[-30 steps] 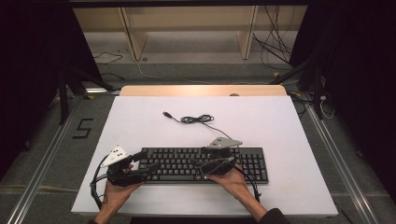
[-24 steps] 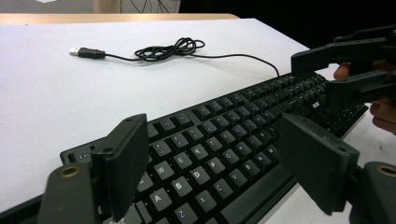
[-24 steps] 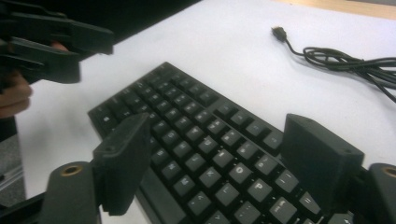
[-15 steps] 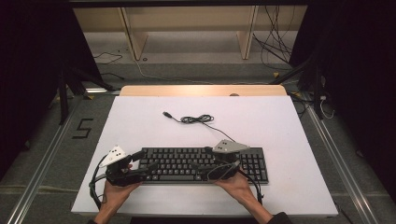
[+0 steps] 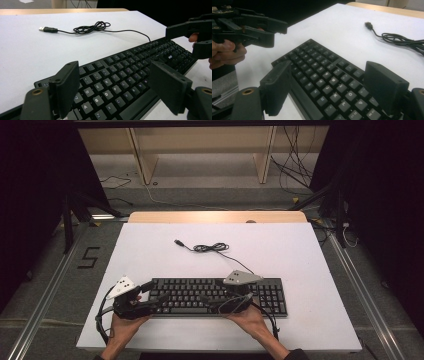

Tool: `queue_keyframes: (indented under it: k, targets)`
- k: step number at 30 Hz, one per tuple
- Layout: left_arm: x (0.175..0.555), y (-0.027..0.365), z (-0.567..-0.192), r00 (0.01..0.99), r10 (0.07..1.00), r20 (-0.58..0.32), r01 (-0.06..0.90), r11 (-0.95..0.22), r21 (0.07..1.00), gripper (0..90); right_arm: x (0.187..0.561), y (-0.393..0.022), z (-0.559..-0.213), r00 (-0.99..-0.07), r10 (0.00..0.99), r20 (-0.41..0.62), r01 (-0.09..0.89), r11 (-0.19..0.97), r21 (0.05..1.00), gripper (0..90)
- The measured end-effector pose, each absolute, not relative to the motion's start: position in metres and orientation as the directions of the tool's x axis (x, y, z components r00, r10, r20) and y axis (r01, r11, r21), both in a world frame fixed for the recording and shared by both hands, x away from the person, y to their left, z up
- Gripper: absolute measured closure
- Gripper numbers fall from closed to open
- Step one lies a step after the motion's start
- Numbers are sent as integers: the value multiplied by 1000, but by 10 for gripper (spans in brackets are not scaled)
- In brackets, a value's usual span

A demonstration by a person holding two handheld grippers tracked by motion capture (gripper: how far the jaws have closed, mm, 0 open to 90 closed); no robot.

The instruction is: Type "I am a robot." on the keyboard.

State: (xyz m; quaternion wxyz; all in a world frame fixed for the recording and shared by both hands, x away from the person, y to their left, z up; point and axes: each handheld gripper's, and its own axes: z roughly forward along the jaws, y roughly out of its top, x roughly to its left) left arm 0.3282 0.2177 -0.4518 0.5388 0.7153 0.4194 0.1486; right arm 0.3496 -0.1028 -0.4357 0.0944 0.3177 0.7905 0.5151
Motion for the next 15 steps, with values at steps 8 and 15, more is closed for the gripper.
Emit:
queue_keyframes:
  k: [8, 15]
  targets:
    - [328, 218, -452, 600, 764, -239, 437, -63, 897, 246, 353, -88, -439, -794, 581, 179, 411, 295, 863, 323]
    - [328, 219, -451, 600, 765, -236, 432, -62, 900, 247, 355, -77, -444, -806, 563, 180, 414, 321, 852, 499]
